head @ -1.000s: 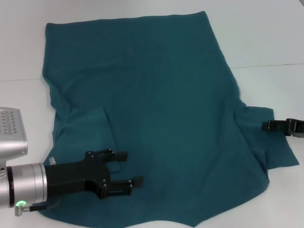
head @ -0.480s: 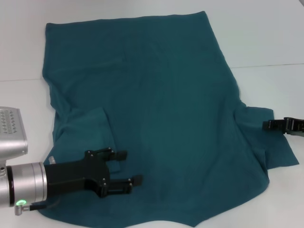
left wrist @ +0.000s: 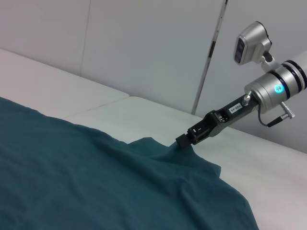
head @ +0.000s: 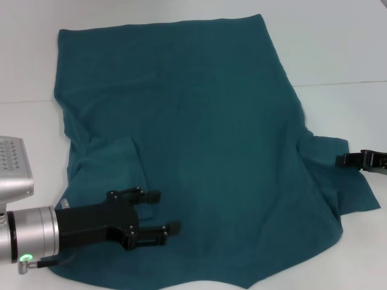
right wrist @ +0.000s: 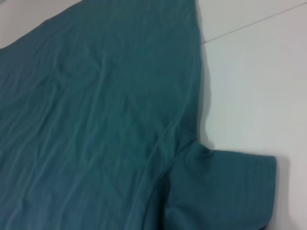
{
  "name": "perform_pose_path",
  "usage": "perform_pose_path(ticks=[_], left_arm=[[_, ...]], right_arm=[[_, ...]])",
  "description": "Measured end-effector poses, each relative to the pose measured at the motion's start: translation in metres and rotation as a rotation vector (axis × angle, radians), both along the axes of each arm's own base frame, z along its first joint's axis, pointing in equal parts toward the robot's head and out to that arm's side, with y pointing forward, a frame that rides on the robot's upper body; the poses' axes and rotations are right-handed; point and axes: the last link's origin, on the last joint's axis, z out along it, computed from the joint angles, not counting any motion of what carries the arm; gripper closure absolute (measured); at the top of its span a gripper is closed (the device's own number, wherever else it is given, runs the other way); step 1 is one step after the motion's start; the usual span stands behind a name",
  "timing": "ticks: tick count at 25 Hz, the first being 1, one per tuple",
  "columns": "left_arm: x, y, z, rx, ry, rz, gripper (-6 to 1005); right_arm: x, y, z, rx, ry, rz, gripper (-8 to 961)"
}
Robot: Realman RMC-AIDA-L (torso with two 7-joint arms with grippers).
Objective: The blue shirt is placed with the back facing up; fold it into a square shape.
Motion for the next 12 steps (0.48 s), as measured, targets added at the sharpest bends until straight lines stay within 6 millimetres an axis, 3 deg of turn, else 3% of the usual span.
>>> perform_pose_path(ticks=[12], left_arm=[[-0.0004, 0.0006, 0.0005, 0.007, 0.001, -0.001, 151]], right_arm=[[0.0046, -0.0038, 0.0035, 0.026, 0.038, -0.039, 715]])
